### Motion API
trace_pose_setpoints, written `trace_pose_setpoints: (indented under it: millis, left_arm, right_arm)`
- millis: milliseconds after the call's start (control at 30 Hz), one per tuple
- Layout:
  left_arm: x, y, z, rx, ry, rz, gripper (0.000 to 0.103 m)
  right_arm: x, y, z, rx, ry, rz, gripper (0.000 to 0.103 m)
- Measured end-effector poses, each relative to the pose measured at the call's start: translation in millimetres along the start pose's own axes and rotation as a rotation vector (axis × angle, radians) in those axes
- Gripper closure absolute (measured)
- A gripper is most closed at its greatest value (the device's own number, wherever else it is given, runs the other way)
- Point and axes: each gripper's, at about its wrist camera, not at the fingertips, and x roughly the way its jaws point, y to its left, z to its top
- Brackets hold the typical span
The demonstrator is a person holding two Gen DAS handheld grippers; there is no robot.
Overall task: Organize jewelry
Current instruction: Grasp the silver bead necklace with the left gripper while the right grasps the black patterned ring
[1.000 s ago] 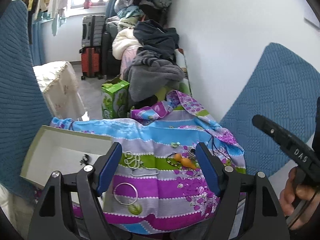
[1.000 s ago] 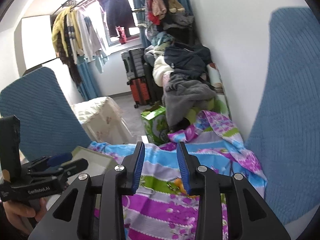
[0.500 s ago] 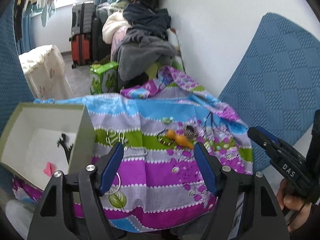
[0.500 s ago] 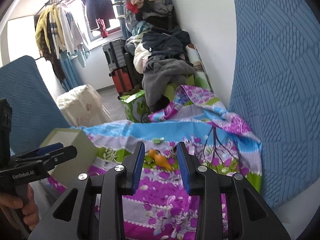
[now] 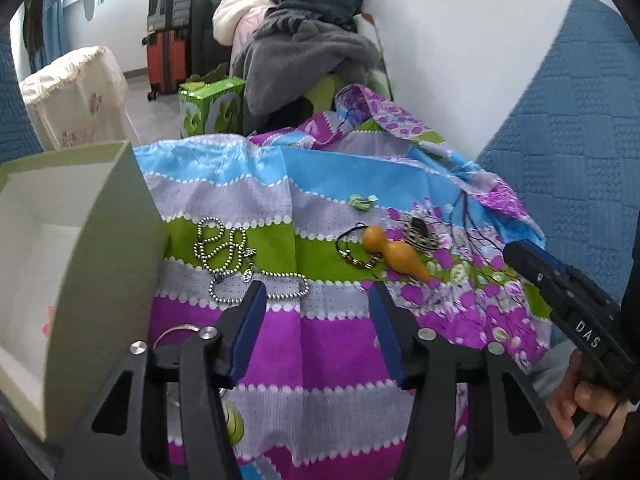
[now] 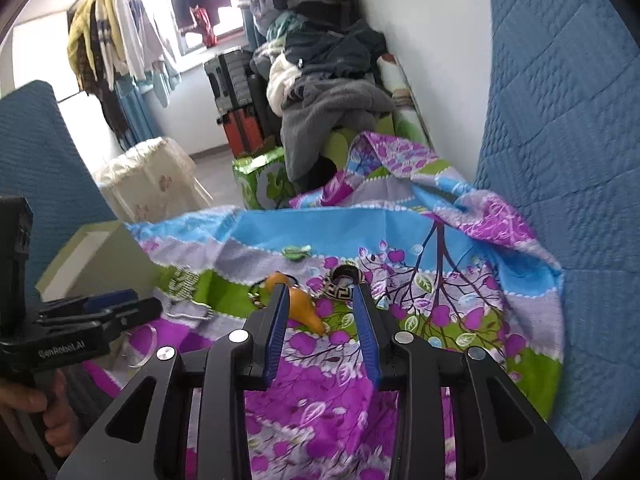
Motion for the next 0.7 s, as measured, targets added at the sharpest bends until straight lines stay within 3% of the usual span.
trace_pose_setpoints:
  millis: [367,533,700]
  left_arm:
    - [49,25,8,-0.067,0.033,0.125,0.057]
    - [63,26,9,-0.042,0.048,0.170,0.061]
    - [70,32,13,-0.041,0.043,0.216,0.063]
  right_arm:
    - [66,-13,5,0.014,0.109,0.015,0.077]
    - [85,-17,7,0.015,0.139,0.007,0.084]
    - [100,-21,8,0.000,0.158,-0.019,0.084]
